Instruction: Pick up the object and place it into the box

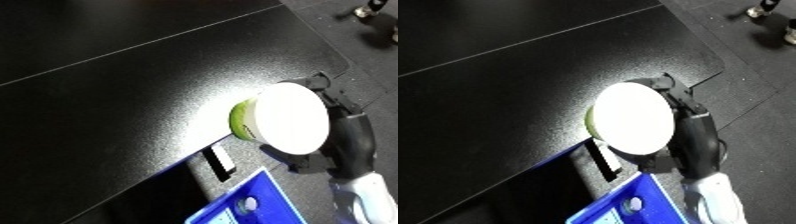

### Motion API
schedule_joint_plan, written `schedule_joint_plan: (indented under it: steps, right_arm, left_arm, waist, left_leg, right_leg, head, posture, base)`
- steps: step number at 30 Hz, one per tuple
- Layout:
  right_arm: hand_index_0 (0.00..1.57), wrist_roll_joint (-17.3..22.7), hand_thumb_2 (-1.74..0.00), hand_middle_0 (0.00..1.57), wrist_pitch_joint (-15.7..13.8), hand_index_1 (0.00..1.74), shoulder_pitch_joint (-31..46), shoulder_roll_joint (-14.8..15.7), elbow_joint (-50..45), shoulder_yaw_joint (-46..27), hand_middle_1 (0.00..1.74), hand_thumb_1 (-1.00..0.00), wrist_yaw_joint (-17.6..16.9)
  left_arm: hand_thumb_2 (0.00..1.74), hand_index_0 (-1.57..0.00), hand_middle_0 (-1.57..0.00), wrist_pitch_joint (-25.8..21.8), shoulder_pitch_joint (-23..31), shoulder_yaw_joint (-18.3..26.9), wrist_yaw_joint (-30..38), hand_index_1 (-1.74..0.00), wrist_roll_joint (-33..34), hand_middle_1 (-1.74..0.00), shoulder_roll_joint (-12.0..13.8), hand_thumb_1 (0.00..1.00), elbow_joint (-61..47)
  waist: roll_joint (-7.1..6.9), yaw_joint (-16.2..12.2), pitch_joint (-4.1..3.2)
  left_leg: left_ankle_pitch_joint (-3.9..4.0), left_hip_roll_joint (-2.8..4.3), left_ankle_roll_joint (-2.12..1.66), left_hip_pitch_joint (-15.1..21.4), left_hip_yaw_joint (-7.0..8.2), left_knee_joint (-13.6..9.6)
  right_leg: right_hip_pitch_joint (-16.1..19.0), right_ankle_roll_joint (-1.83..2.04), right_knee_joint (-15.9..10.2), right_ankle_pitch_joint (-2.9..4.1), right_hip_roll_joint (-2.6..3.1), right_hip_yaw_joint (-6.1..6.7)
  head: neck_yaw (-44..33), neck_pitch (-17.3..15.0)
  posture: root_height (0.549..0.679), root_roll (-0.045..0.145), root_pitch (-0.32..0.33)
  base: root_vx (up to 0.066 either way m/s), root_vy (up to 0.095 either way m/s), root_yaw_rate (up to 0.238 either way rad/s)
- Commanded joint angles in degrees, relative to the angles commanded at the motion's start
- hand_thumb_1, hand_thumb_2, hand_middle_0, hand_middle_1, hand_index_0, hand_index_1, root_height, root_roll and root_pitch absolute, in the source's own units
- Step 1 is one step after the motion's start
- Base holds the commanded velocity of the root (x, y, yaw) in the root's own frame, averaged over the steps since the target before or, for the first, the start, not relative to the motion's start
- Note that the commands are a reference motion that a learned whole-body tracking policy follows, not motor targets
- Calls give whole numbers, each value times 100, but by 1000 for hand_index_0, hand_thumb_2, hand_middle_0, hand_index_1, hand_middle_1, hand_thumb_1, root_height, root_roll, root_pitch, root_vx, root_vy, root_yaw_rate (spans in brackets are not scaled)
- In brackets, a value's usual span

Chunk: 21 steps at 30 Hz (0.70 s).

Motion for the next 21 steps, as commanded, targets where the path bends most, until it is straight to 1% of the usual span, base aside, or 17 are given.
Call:
schedule_joint_plan:
  steps: [5,7,9,12,15,17,21]
  right_arm:
    - [1334,54,-1479,1334,-601,1479,832,205,156,-529,1479,-850,-182]
    - [1334,122,-1479,1334,-753,1479,1137,320,321,-678,1479,-850,-203]
    - [1334,108,-1479,1334,-820,1479,1415,416,578,-765,1479,-850,-168]
    - [1334,214,-1479,1334,-808,1479,1778,497,1069,-823,1479,-850,61]
    - [1334,671,-1479,1334,-695,1479,2005,544,1628,-785,1479,-850,521]
    - [1334,935,-1479,1334,-618,1479,2074,560,2055,-680,1479,-850,818]
    - [1334,1404,-1479,1334,-473,1479,2010,603,2919,-366,1479,-850,1188]
  left_arm:
    - [0,0,0,-211,119,124,-71,0,-127,0,-106,0,-6]
    - [0,0,0,-249,178,178,-91,0,-152,0,-147,0,-26]
    - [0,0,0,-282,242,242,-118,0,-196,0,-185,0,-19]
    - [0,0,0,-329,337,314,-169,0,-228,0,-229,0,24]
    - [0,0,0,-347,402,305,-209,0,-215,0,-226,0,77]
    - [0,0,0,-330,414,263,-229,0,-178,0,-202,0,97]
    - [0,0,0,-257,345,119,-264,0,-89,0,-136,0,118]
  waist:
    - [26,-247,16]
    - [39,-338,31]
    - [46,-432,56]
    - [46,-559,94]
    - [55,-629,118]
    - [74,-647,127]
    - [144,-637,136]
  left_leg:
    - [-36,46,16,122,174,-96]
    - [-50,59,17,159,243,-118]
    - [-71,75,23,206,308,-122]
    - [-103,94,42,293,390,-135]
    - [-112,88,54,380,427,-182]
    - [-102,68,60,444,427,-233]
    - [-65,8,70,551,393,-343]
  right_leg:
    - [12,23,-97,19,67,112]
    - [14,32,-143,38,90,149]
    - [26,33,-169,47,114,185]
    - [55,22,-185,48,155,241]
    - [92,11,-205,49,191,284]
    - [130,1,-239,56,208,305]
    - [191,-20,-296,66,226,333]
  head:
    - [108,65]
    - [217,31]
    - [311,-70]
    - [499,-296]
    - [724,-584]
    - [907,-792]
    - [1344,-1167]
  posture:
    - [633,54,-16]
    - [634,55,-14]
    - [634,57,-15]
    - [635,58,-19]
    - [635,59,-23]
    - [636,60,-26]
    - [637,61,-31]
  base:
    - [-12,40,-217]
    - [-28,44,-197]
    - [-14,49,-201]
    - [2,41,-173]
    - [2,15,-100]
    - [7,1,-58]
    - [9,-9,-23]
